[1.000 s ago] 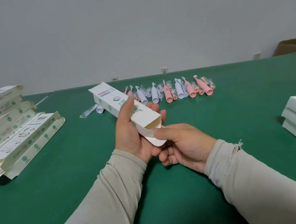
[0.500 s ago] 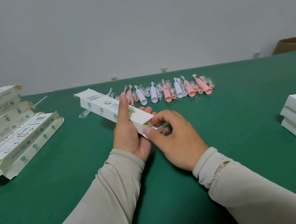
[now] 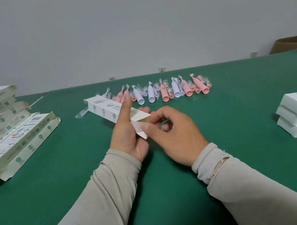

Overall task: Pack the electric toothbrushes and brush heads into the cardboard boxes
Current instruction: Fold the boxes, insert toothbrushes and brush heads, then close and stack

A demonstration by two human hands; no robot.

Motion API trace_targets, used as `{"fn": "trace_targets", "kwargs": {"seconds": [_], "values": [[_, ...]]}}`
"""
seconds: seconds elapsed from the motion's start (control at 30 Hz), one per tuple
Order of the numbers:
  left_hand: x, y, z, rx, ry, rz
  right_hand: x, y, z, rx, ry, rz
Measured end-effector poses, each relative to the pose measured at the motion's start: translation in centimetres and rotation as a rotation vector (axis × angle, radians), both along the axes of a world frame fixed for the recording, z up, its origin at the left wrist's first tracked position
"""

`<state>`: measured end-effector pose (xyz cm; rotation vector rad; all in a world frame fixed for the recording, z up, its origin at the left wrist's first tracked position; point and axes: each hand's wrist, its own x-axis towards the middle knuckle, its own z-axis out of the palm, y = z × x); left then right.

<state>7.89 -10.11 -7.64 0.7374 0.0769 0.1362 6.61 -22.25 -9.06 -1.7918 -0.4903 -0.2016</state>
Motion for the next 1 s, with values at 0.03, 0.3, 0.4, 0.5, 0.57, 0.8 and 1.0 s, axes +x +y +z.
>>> {"fn": "trace_targets", "kwargs": {"seconds": [0.03, 0.3, 0.4, 0.5, 0.57, 0.8, 1.0], "values": [[0.1, 0.3, -0.1, -0.019, 0.029, -0.001, -0.1, -0.1, 0.2, 0.011, -0.002, 0.065], [0.1, 0.5, -0.2, -0.084, 0.038, -0.027, 0.2, -0.5, 0.0, -0.103, -0.307, -0.007], [0.1, 0.4, -0.2, -0.094, 0.028, -0.002, 0.4, -0.6, -0.1, -0.116, -0.345, -0.031], [0.1, 0.3, -0.2, -0.048, 0.027, 0.007, 0.4, -0.6, -0.1, -0.134, -0.345, -0.036], [0.0, 0.1, -0.1, -0.029, 0.025, -0.025, 0.5, -0.7, 0.1, -0.142, -0.353, -0.049], [-1.1, -0.1, 0.1, 0.026, 0.054, -0.247, 1.3, -2.3, 0.6, -0.258, -0.311, -0.158], [-1.4, 1.0, -0.8, 0.854, 0.062, 0.066, 2.4, -2.6, 0.5, 0.083, 0.051, -0.047]]}}
